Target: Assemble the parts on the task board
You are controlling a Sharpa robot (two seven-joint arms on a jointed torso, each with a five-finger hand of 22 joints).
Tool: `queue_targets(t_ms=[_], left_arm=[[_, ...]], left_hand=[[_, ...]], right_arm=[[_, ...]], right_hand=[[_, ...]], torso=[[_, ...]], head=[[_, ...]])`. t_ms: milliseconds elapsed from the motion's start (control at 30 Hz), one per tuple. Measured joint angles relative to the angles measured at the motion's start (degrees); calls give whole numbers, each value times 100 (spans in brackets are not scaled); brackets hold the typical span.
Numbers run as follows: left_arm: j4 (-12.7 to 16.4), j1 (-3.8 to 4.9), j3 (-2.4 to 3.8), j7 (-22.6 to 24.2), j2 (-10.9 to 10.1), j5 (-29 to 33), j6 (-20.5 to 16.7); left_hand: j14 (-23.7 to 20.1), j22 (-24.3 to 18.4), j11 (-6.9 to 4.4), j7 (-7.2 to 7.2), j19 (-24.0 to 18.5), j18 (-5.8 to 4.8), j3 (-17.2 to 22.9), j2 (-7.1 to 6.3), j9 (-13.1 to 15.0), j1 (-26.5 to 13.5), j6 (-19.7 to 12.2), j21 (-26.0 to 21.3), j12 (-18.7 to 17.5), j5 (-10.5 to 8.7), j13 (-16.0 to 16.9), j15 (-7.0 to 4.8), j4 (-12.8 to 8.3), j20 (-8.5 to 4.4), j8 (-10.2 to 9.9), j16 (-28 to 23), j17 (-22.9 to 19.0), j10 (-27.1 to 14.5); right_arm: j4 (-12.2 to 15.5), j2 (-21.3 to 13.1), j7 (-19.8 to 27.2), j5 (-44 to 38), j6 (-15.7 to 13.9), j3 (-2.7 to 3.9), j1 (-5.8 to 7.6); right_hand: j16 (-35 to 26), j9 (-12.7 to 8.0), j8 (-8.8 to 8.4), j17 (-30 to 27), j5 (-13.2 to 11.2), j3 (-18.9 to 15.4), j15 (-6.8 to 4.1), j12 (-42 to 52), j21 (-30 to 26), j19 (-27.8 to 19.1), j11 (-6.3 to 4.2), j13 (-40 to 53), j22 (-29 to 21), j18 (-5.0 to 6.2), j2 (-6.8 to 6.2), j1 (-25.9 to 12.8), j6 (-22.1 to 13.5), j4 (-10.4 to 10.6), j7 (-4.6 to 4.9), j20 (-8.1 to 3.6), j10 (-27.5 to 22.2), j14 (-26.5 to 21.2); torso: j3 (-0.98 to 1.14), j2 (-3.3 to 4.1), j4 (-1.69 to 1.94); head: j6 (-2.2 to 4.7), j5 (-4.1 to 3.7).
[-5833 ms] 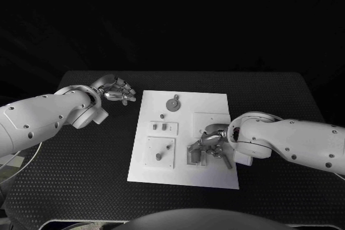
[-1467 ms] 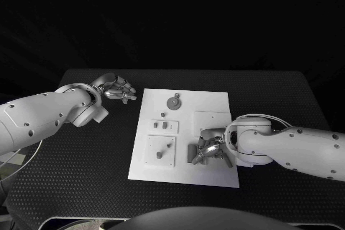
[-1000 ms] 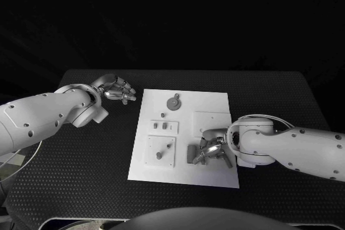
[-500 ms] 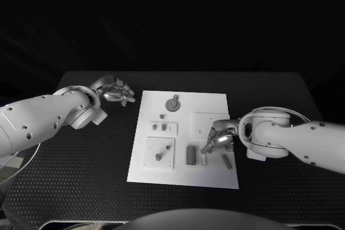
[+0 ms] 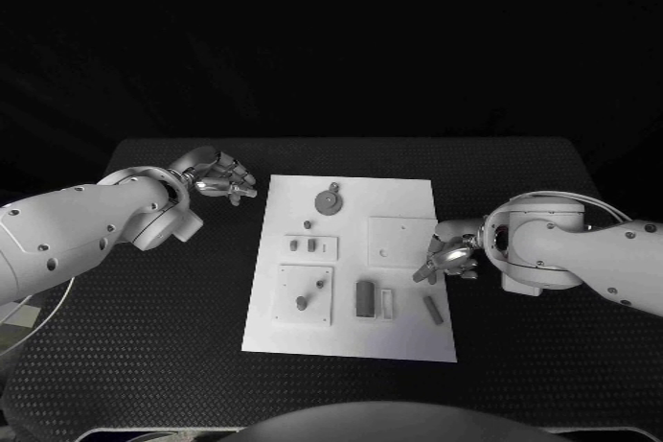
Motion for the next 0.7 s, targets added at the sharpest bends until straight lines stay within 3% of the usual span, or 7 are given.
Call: queue_targets(t_ms=[133,433,700], left_arm=[[0,0,0,-7,0,0,0],[2,0,-2,-16,-6,0,0],[4,0,-2,-19,-6,0,2]], left_hand=[[0,0,0,0,0,0,-2,0,0,0,0,0,0,0,0,0,3,0,0,0,0,0],[0,-1,0,0,0,0,-15,0,0,0,0,0,0,0,0,0,15,0,0,0,5,0],[0,-1,0,0,2,0,1,0,0,0,0,0,0,0,1,0,31,-2,0,-23,5,0]], right_arm=[[90,-115,-62,-201,239,-53,-1],[206,-222,-115,-419,531,-194,-5],[186,-131,-121,-618,586,-229,-123]], right_hand=[[0,0,0,0,0,-15,1,0,0,-13,0,0,0,-5,83,-85,-1,11,0,-13,0,-1],[0,13,0,-7,0,-53,10,0,0,-45,0,-8,0,-15,88,-90,-26,-27,5,-2,0,-9],[0,19,0,-7,0,-53,12,0,0,-45,0,-8,0,-42,70,-107,-15,-28,17,-2,0,-10]], torso=[[1,0,2],[-1,0,5],[-6,0,12]], head=[[-12,-9],[-32,-24],[-43,-44]])
